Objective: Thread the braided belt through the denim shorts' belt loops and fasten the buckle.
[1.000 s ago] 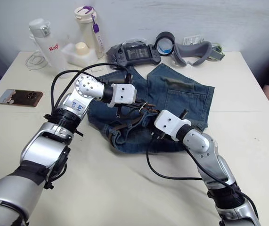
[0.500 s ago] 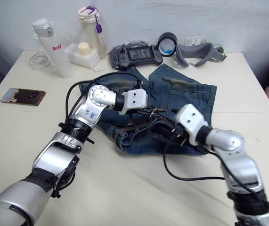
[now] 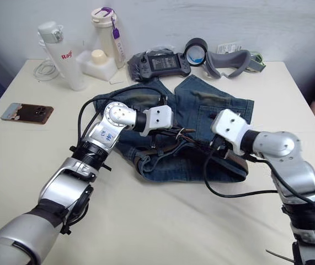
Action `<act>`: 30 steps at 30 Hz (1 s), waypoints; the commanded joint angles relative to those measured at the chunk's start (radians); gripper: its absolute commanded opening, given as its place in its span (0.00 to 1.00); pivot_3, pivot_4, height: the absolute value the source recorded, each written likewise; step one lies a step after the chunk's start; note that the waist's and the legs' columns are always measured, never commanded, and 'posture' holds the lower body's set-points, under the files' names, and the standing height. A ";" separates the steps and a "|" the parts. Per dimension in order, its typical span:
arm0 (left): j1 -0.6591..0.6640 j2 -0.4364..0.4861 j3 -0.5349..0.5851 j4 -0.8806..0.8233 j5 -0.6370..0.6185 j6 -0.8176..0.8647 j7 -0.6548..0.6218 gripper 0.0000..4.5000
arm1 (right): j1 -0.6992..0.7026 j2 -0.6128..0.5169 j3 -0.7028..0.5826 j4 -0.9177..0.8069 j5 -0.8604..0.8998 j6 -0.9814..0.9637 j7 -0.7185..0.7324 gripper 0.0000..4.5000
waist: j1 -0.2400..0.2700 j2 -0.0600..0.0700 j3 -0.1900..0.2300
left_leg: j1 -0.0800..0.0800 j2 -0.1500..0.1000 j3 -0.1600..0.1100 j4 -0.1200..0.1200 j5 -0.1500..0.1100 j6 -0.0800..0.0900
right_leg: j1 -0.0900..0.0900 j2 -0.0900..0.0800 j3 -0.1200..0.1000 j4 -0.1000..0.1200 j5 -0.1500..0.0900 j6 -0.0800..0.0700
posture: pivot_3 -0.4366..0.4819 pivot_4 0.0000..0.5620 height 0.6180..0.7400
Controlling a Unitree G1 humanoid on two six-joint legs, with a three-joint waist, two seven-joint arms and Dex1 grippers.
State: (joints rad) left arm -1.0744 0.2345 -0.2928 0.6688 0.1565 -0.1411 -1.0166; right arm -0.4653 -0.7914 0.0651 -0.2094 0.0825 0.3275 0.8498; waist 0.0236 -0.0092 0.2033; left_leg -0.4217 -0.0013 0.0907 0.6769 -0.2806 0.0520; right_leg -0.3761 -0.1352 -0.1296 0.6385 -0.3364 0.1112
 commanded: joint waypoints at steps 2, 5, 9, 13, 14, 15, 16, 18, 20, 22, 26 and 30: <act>-0.011 -0.013 0.010 -0.066 -0.029 -0.004 0.009 0.00 | -0.051 0.019 0.020 0.037 -0.035 -0.094 -0.003 0.99 | 0.001 0.000 0.000 | 0.000 0.000 0.000 0.000 0.000 0.000 | 0.000 0.000 0.000 0.000 0.000 0.000 | 0.48 0.27 1.00; -0.009 -0.014 0.010 -0.073 -0.027 -0.001 0.012 0.00 | -0.070 0.041 0.039 0.067 -0.056 -0.131 -0.011 0.99 | 0.002 0.000 0.000 | 0.000 0.000 -0.001 0.000 0.000 0.000 | 0.000 0.000 0.000 0.000 0.000 0.000 | 0.48 0.27 1.00; -0.014 -0.021 0.007 -0.070 -0.024 -0.001 0.016 0.00 | -0.092 0.065 0.058 0.110 -0.083 -0.175 -0.015 0.82 | 0.002 0.000 0.000 | 0.000 0.000 0.000 0.001 0.000 0.000 | 0.000 0.000 0.000 0.001 0.000 0.000 | 0.48 0.27 1.00; -0.015 -0.026 0.003 -0.067 -0.021 -0.005 0.017 0.00 | -0.103 0.085 0.068 0.135 -0.088 -0.207 -0.008 0.38 | 0.001 0.000 0.000 | 0.000 0.000 -0.001 0.001 0.000 0.000 | 0.000 0.000 0.000 0.001 0.000 0.000 | 0.48 0.27 1.00; -0.015 -0.026 0.003 -0.067 -0.020 -0.005 0.016 0.00 | -0.103 0.087 0.069 0.136 -0.087 -0.212 -0.006 0.29 | 0.001 0.000 0.000 | 0.000 0.000 -0.001 0.001 0.000 0.000 | 0.000 0.000 0.000 0.001 0.000 0.000 | 0.48 0.27 1.00; -0.015 -0.027 0.002 -0.067 -0.020 -0.005 0.016 0.00 | -0.102 0.089 0.069 0.137 -0.087 -0.216 -0.005 0.18 | 0.001 0.000 0.000 | 0.000 0.000 -0.001 0.001 0.000 0.000 | 0.000 0.000 0.000 0.001 0.000 0.000 | 0.48 0.27 1.00; -0.015 -0.028 0.010 -0.066 -0.027 0.003 0.022 0.00 | -0.102 0.090 0.069 0.139 -0.088 -0.219 -0.003 0.06 | 0.001 0.000 0.000 | 0.000 0.000 -0.001 0.001 0.000 0.000 | 0.000 0.000 0.000 0.001 0.000 0.000 | 0.48 0.27 1.00; -0.020 -0.031 0.031 -0.065 -0.039 0.020 0.048 0.00 | -0.100 0.090 0.067 0.142 -0.090 -0.225 0.000 0.01 | 0.002 0.000 0.000 | 0.000 0.000 -0.001 0.001 0.000 0.000 | 0.000 0.000 0.000 0.001 0.000 0.000 | 0.48 0.27 1.00; -0.029 -0.029 0.055 -0.064 -0.051 0.053 0.073 0.26 | -0.097 0.088 0.067 0.144 -0.093 -0.232 0.001 0.00 | 0.001 0.000 0.000 | 0.000 0.000 -0.001 0.001 0.000 0.000 | 0.000 0.000 0.000 0.001 0.000 0.000 | 0.48 0.27 1.00; -0.016 -0.007 0.073 -0.106 -0.091 0.137 0.021 0.43 | -0.094 0.086 0.063 0.148 -0.093 -0.236 0.000 0.00 | 0.000 0.000 0.000 | 0.000 0.000 -0.001 0.001 0.000 0.000 | 0.000 0.000 0.000 0.001 0.000 0.000 | 0.48 0.27 1.00; 0.022 0.049 0.091 -0.213 -0.138 0.271 -0.040 0.82 | -0.090 0.078 0.057 0.159 -0.097 -0.245 -0.001 0.00 | -0.003 0.000 0.000 | 0.000 0.001 -0.001 0.001 0.000 0.000 | 0.000 0.000 0.000 0.001 0.000 0.000 | 0.48 0.27 1.00; 0.101 0.148 0.149 -0.441 -0.255 0.534 -0.110 0.99 | -0.074 0.054 0.035 0.158 -0.096 -0.255 0.005 0.00 | -0.003 0.000 0.000 | 0.000 0.001 -0.001 0.001 0.000 0.000 | 0.000 0.000 0.000 0.001 0.000 0.000 | 0.48 0.27 1.00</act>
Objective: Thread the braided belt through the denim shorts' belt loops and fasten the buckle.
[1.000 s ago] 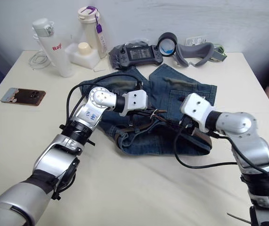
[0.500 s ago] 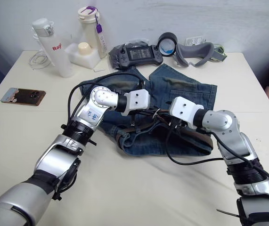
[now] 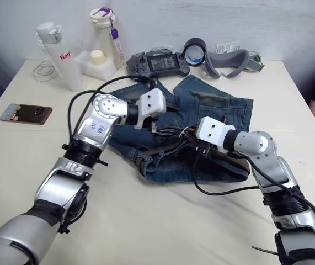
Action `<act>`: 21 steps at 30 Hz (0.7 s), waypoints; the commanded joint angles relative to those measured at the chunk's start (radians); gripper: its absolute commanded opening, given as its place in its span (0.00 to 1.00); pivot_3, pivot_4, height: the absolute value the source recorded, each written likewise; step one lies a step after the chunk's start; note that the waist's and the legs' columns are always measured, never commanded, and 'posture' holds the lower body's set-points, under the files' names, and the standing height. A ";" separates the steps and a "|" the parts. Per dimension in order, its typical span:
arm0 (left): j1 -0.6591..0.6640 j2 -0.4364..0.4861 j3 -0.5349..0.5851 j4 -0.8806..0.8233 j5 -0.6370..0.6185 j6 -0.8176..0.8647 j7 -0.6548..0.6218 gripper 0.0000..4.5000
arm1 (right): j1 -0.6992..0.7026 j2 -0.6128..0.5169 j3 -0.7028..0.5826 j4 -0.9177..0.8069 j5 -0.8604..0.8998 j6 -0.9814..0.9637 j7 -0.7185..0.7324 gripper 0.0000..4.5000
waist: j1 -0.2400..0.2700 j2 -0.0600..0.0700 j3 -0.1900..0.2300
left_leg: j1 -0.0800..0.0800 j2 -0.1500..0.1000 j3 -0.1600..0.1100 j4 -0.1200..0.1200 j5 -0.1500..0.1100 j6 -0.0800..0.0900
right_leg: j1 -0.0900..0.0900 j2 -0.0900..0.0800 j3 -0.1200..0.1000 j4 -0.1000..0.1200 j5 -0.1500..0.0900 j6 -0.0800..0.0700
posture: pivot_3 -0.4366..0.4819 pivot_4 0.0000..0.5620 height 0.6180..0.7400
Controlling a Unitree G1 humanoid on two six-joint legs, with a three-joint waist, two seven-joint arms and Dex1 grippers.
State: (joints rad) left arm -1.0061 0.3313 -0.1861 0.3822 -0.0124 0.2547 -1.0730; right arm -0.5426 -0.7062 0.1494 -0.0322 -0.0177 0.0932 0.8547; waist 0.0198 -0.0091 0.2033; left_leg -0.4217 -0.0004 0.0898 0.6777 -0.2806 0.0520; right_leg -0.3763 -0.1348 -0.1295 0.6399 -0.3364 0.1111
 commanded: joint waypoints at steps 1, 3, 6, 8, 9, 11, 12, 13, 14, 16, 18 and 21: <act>0.054 0.075 0.045 -0.200 -0.107 0.174 -0.073 0.95 | 0.009 -0.036 -0.055 -0.021 0.007 -0.022 0.001 0.00 | 0.001 0.000 0.000 | 0.000 0.000 0.000 0.000 0.000 0.000 | 0.000 0.000 0.000 0.000 0.000 0.000 | 0.48 0.27 1.00; 0.114 0.135 0.052 -0.293 -0.160 0.267 -0.115 0.79 | 0.022 -0.050 -0.067 -0.025 0.015 -0.022 0.005 0.00 | 0.002 0.000 0.000 | 0.000 0.000 0.000 0.000 0.000 0.000 | 0.000 0.000 0.000 0.001 0.000 0.000 | 0.48 0.27 1.00; 0.184 0.193 0.053 -0.399 -0.222 0.368 -0.138 0.51 | 0.034 -0.061 -0.079 -0.031 0.023 -0.022 0.008 0.00 | 0.004 0.000 0.000 | 0.000 0.000 -0.001 0.000 0.000 0.000 | 0.000 0.000 0.001 0.001 0.000 0.000 | 0.48 0.27 1.00; 0.229 0.220 0.043 -0.465 -0.250 0.423 -0.139 0.31 | 0.039 -0.063 -0.087 -0.040 0.028 -0.018 0.013 0.00 | 0.004 0.000 0.000 | 0.000 0.000 -0.001 0.001 0.000 0.000 | 0.001 0.000 0.001 0.001 0.000 0.000 | 0.48 0.27 1.00; 0.256 0.231 0.027 -0.502 -0.256 0.448 -0.137 0.19 | 0.041 -0.065 -0.089 -0.047 0.031 -0.015 0.015 0.00 | 0.004 0.000 0.000 | 0.000 0.000 -0.001 0.001 0.000 0.000 | 0.001 0.000 0.002 0.001 0.000 0.000 | 0.48 0.27 1.00; 0.293 0.245 -0.006 -0.552 -0.259 0.483 -0.125 0.03 | 0.042 -0.066 -0.091 -0.055 0.036 -0.011 0.018 0.00 | 0.004 0.000 0.000 | 0.000 0.000 -0.002 0.001 0.000 0.000 | 0.001 0.000 0.003 0.001 0.000 0.000 | 0.48 0.27 1.00; 0.306 0.250 -0.020 -0.571 -0.260 0.497 -0.118 0.01 | 0.042 -0.066 -0.091 -0.057 0.037 -0.010 0.019 0.00 | 0.004 0.000 0.000 | 0.000 0.000 -0.002 0.001 0.000 0.000 | 0.001 0.000 0.004 0.001 0.000 0.000 | 0.48 0.27 1.00; 0.326 0.262 -0.050 -0.586 -0.238 0.499 -0.105 0.01 | 0.045 -0.067 -0.091 -0.063 0.037 -0.011 0.021 0.00 | 0.004 0.000 0.000 | 0.000 0.000 -0.002 0.001 0.000 0.000 | 0.001 0.000 0.005 0.001 0.000 0.000 | 0.48 0.27 1.00; 0.340 0.271 -0.071 -0.597 -0.222 0.500 -0.096 0.01 | 0.047 -0.068 -0.090 -0.067 0.037 -0.012 0.022 0.00 | 0.003 0.000 0.000 | 0.000 0.000 -0.002 0.001 0.000 0.000 | 0.001 0.000 0.007 0.001 0.000 0.000 | 0.48 0.27 1.00; 0.372 0.290 -0.118 -0.603 -0.181 0.514 -0.057 0.01 | 0.062 -0.074 -0.091 -0.089 0.037 -0.013 0.027 0.00 | 0.003 0.000 0.000 | 0.000 0.000 -0.001 0.001 0.000 0.000 | 0.001 0.000 0.010 0.001 0.000 0.000 | 0.48 0.27 1.00; 0.395 0.305 -0.142 -0.602 -0.158 0.503 -0.030 0.01 | 0.081 -0.084 -0.094 -0.113 0.039 -0.017 0.034 0.00 | 0.003 0.000 0.000 | 0.000 0.000 -0.002 0.001 0.000 0.000 | 0.001 0.001 0.012 0.001 0.000 0.000 | 0.48 0.27 1.00; 0.402 0.293 -0.118 -0.596 -0.183 0.496 -0.005 0.01 | 0.118 -0.102 -0.106 -0.147 0.052 -0.023 0.045 0.00 | 0.004 0.000 0.000 | 0.000 0.000 -0.002 0.001 0.000 0.000 | 0.001 0.001 0.014 0.001 0.000 0.000 | 0.48 0.27 1.00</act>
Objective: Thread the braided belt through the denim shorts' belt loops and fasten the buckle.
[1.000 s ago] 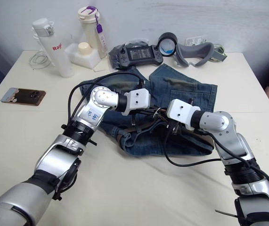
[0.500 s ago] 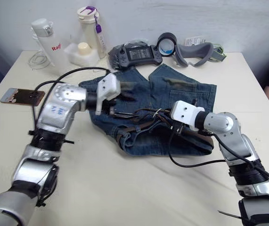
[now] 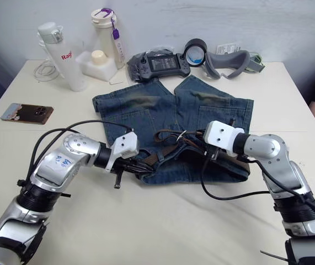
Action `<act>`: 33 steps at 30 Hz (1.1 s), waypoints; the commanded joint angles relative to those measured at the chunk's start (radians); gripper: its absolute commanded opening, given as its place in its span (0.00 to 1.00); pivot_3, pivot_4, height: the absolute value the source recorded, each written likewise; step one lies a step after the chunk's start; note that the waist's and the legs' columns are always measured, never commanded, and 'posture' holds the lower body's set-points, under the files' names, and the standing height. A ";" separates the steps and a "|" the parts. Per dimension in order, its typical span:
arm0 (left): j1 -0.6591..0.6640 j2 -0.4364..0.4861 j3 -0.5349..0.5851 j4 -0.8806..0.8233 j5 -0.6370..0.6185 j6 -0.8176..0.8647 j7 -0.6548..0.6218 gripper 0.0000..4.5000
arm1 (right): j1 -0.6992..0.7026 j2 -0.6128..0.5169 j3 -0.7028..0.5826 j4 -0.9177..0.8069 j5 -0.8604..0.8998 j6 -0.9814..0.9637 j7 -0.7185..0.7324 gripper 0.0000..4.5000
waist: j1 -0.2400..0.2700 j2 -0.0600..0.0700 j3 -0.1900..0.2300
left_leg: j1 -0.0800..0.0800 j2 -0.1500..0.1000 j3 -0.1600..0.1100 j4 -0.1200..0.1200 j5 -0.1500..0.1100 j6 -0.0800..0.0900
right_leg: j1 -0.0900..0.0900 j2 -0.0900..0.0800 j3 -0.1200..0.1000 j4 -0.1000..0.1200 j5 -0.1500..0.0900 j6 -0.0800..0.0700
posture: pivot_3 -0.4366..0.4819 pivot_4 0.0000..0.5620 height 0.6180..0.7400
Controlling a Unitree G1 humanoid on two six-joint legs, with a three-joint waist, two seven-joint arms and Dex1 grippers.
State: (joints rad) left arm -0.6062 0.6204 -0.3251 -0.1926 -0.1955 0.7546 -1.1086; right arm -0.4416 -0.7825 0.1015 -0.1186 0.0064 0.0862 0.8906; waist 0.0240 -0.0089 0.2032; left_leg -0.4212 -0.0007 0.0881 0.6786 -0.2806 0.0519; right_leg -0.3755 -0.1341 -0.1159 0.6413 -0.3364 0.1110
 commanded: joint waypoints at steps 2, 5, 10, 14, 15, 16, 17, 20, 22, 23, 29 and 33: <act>-0.005 -0.005 0.035 -0.019 -0.022 0.002 0.037 0.01 | 0.026 -0.028 -0.062 -0.068 0.034 -0.011 0.010 0.00 | 0.000 0.000 0.000 | 0.000 0.000 0.000 0.000 0.000 0.000 | 0.000 0.000 0.001 0.000 0.000 0.000 | 0.48 0.27 1.00; -0.094 -0.078 0.240 0.006 -0.264 0.182 0.018 0.01 | 0.054 -0.035 -0.081 -0.087 0.048 -0.002 0.016 0.00 | 0.002 0.000 0.000 | 0.000 0.000 0.000 0.001 0.000 0.000 | 0.000 0.000 0.001 0.000 0.000 0.000 | 0.48 0.27 1.00; -0.142 -0.067 0.335 0.063 -0.353 0.275 0.053 0.01 | 0.076 -0.038 -0.085 -0.097 0.048 0.003 0.012 0.00 | -0.002 0.001 0.000 | 0.000 0.000 -0.001 0.001 0.000 0.000 | 0.000 0.000 0.001 0.001 0.000 0.000 | 0.48 0.27 1.00; -0.098 -0.046 0.246 0.056 -0.294 0.222 0.078 0.01 | 0.075 -0.037 -0.083 -0.098 0.047 0.007 0.009 0.00 | -0.002 0.001 0.000 | 0.001 0.000 0.000 0.000 0.000 0.000 | 0.000 0.000 0.001 0.001 0.000 0.000 | 0.48 0.27 1.00; -0.082 -0.041 0.223 0.050 -0.284 0.209 0.078 0.01 | 0.074 -0.037 -0.083 -0.097 0.046 0.007 0.009 0.00 | -0.002 0.001 0.000 | 0.001 0.000 0.001 0.000 0.000 0.000 | 0.000 0.000 0.002 0.001 0.000 0.000 | 0.48 0.27 1.00; -0.063 -0.040 0.205 0.044 -0.279 0.198 0.079 0.01 | 0.073 -0.038 -0.083 -0.095 0.045 0.007 0.009 0.00 | 0.000 0.001 0.000 | 0.001 0.000 0.001 0.000 0.000 0.000 | 0.000 0.000 0.002 0.001 0.000 0.000 | 0.48 0.27 1.00; -0.045 -0.043 0.195 0.043 -0.278 0.195 0.084 0.01 | 0.072 -0.038 -0.082 -0.094 0.045 0.006 0.010 0.00 | 0.001 0.001 0.000 | 0.001 0.000 0.000 0.000 0.000 0.000 | 0.000 0.000 0.002 0.001 0.000 0.000 | 0.48 0.27 1.00; 0.002 -0.012 0.127 0.045 -0.220 0.130 0.082 0.01 | 0.073 -0.042 -0.080 -0.091 0.041 0.002 0.013 0.00 | 0.001 0.001 0.000 | 0.000 0.000 0.000 0.001 0.000 0.000 | 0.000 0.000 0.003 0.001 0.000 0.000 | 0.48 0.27 1.00; 0.012 -0.002 0.104 0.058 -0.188 0.104 0.100 0.01 | 0.073 -0.043 -0.080 -0.091 0.040 0.002 0.013 0.00 | 0.000 0.001 0.000 | 0.000 0.000 0.000 0.001 0.000 0.000 | 0.000 0.000 0.003 0.000 0.000 0.000 | 0.48 0.27 1.00; 0.016 0.001 0.094 0.062 -0.176 0.091 0.106 0.01 | 0.074 -0.043 -0.080 -0.093 0.039 0.002 0.012 0.00 | 0.001 0.001 0.000 | 0.000 0.000 0.000 0.000 0.000 0.000 | 0.000 0.000 0.003 0.000 0.000 0.000 | 0.48 0.27 1.00; 0.107 0.099 -0.040 0.059 -0.058 0.027 0.089 0.01 | 0.160 -0.139 -0.128 -0.044 -0.045 -0.247 0.011 0.00 | 0.000 0.001 -0.001 | 0.001 0.000 0.001 0.000 0.000 0.000 | 0.000 0.000 0.004 0.000 0.000 0.000 | 0.48 0.27 1.00; 0.157 0.190 -0.070 0.028 -0.041 0.002 0.038 0.01 | 0.251 -0.238 -0.224 0.110 -0.078 -0.515 -0.022 0.00 | 0.000 0.002 -0.001 | 0.002 -0.001 0.001 -0.001 0.000 0.000 | 0.000 0.000 0.005 0.000 0.000 0.000 | 0.48 0.27 1.00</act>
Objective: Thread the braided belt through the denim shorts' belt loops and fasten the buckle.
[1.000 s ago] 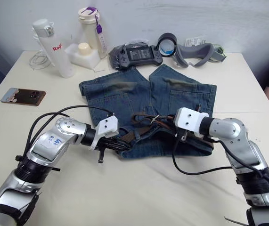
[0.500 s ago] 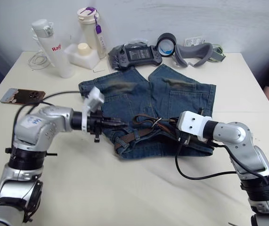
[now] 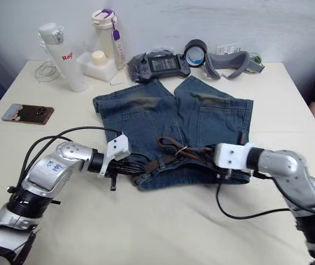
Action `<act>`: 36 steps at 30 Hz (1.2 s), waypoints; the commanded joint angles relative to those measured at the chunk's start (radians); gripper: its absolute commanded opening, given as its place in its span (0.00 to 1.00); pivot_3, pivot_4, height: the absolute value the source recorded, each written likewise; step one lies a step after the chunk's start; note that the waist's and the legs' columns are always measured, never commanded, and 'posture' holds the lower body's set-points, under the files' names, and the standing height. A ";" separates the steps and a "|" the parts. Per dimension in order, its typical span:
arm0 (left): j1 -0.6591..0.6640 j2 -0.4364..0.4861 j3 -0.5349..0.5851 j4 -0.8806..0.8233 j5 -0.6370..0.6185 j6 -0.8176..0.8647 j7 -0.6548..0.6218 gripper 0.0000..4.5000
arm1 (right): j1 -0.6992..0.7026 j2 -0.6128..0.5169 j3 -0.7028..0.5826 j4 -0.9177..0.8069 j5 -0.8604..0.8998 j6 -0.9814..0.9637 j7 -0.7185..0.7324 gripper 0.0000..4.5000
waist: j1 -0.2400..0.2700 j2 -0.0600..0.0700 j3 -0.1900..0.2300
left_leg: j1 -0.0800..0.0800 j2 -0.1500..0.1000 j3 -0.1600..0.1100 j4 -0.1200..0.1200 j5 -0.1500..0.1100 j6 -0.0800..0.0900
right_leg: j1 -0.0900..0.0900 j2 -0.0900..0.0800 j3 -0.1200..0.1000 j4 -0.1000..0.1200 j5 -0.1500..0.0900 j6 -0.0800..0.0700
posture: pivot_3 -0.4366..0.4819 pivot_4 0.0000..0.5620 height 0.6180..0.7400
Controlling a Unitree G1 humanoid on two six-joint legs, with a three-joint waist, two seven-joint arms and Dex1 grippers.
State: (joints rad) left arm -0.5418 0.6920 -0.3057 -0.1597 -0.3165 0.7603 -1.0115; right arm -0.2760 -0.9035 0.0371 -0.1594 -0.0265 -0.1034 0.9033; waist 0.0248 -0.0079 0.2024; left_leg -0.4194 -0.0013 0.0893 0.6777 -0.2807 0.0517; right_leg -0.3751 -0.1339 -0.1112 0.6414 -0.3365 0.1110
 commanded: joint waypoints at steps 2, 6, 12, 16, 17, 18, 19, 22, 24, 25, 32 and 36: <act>0.108 0.171 -0.101 0.017 0.112 -0.048 -0.086 0.01 | 0.157 -0.156 -0.204 0.273 -0.087 -0.478 -0.084 0.00 | -0.002 0.001 -0.001 | 0.003 0.000 0.002 -0.001 0.000 0.000 | 0.002 0.000 0.001 -0.001 0.000 0.000 | 0.48 0.27 1.00; 0.111 0.242 -0.109 0.085 0.160 -0.144 -0.118 0.01 | 0.225 -0.204 -0.219 0.494 -0.204 -0.712 -0.212 0.00 | -0.018 0.002 -0.004 | 0.035 0.004 0.007 -0.019 -0.003 -0.006 | 0.029 0.000 0.003 -0.016 -0.003 -0.003 | 0.48 0.27 1.00; 0.096 0.283 -0.094 0.185 0.190 -0.265 -0.163 0.01 | 0.229 -0.164 -0.180 0.556 -0.297 -0.815 -0.337 0.00 | -0.038 0.003 -0.006 | 0.046 0.010 0.012 -0.025 -0.005 -0.010 | 0.035 0.001 0.007 -0.019 -0.005 -0.007 | 0.48 0.27 1.00; 0.091 0.252 -0.048 0.203 0.130 -0.314 -0.202 0.01 | 0.232 -0.118 -0.154 0.513 -0.232 -0.800 -0.311 0.00 | -0.052 0.011 -0.010 | 0.051 0.011 0.016 -0.028 -0.004 -0.011 | 0.035 0.002 0.010 -0.019 -0.006 -0.007 | 0.48 0.27 1.00; 0.090 0.239 -0.033 0.202 0.107 -0.316 -0.209 0.01 | 0.236 -0.110 -0.148 0.498 -0.205 -0.796 -0.301 0.00 | -0.054 0.015 -0.013 | 0.051 0.011 0.016 -0.028 -0.004 -0.012 | 0.035 0.002 0.010 -0.019 -0.006 -0.007 | 0.48 0.27 1.00; 0.089 0.227 -0.018 0.202 0.087 -0.324 -0.211 0.00 | 0.240 -0.106 -0.139 0.486 -0.185 -0.796 -0.301 0.10 | -0.054 0.016 -0.013 | 0.052 0.012 0.016 -0.029 -0.004 -0.012 | 0.034 0.003 0.011 -0.019 -0.006 -0.008 | 0.48 0.27 1.00; 0.086 0.210 0.004 0.201 0.058 -0.317 -0.208 0.00 | 0.244 -0.106 -0.132 0.474 -0.161 -0.793 -0.297 0.16 | -0.054 0.016 -0.015 | 0.052 0.012 0.017 -0.029 -0.004 -0.012 | 0.034 0.003 0.011 -0.019 -0.007 -0.008 | 0.48 0.27 1.00; 0.065 0.198 0.040 0.213 0.023 -0.327 -0.224 0.00 | 0.245 -0.117 -0.123 0.427 -0.132 -0.771 -0.277 0.40 | -0.056 0.015 -0.016 | 0.052 0.014 0.017 -0.028 -0.004 -0.014 | 0.033 0.005 0.012 -0.016 -0.008 -0.010 | 0.48 0.27 1.00; 0.047 0.194 0.074 0.222 0.004 -0.316 -0.240 0.00 | 0.230 -0.139 -0.129 0.387 -0.083 -0.739 -0.245 0.61 | -0.054 0.014 -0.015 | 0.049 0.014 0.017 -0.027 -0.004 -0.014 | 0.031 0.004 0.012 -0.015 -0.008 -0.010 | 0.48 0.27 1.00; 0.037 0.195 0.099 0.223 -0.026 -0.292 -0.254 0.07 | 0.223 -0.159 -0.140 0.381 -0.053 -0.729 -0.226 0.70 | -0.054 0.013 -0.015 | 0.049 0.014 0.017 -0.027 -0.005 -0.014 | 0.031 0.004 0.012 -0.015 -0.008 -0.010 | 0.48 0.27 1.00; 0.042 0.283 0.285 0.178 -0.209 -0.085 -0.346 0.69 | 0.233 -0.249 -0.239 0.442 0.141 -0.640 -0.106 1.00 | -0.052 0.009 -0.012 | 0.045 0.014 0.015 -0.027 -0.005 -0.013 | 0.029 0.004 0.010 -0.014 -0.008 -0.010 | 0.48 0.27 1.00; 0.080 0.296 0.483 0.166 -0.337 0.060 -0.267 0.99 | 0.163 -0.203 -0.292 0.453 0.389 -0.332 -0.015 1.00 | -0.053 0.004 -0.008 | 0.044 0.014 0.013 -0.026 -0.005 -0.013 | 0.029 0.003 0.009 -0.014 -0.008 -0.010 | 0.48 0.27 1.00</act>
State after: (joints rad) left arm -0.4666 0.9875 0.1017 0.0397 -0.5922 0.7730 -1.3097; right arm -0.0840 -1.1170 -0.2095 0.3061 0.2482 -0.5582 0.8576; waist -0.0286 -0.0043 0.1941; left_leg -0.3749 0.0132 0.1010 0.6521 -0.2855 0.0386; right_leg -0.3444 -0.1311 -0.1028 0.6269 -0.3440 0.1007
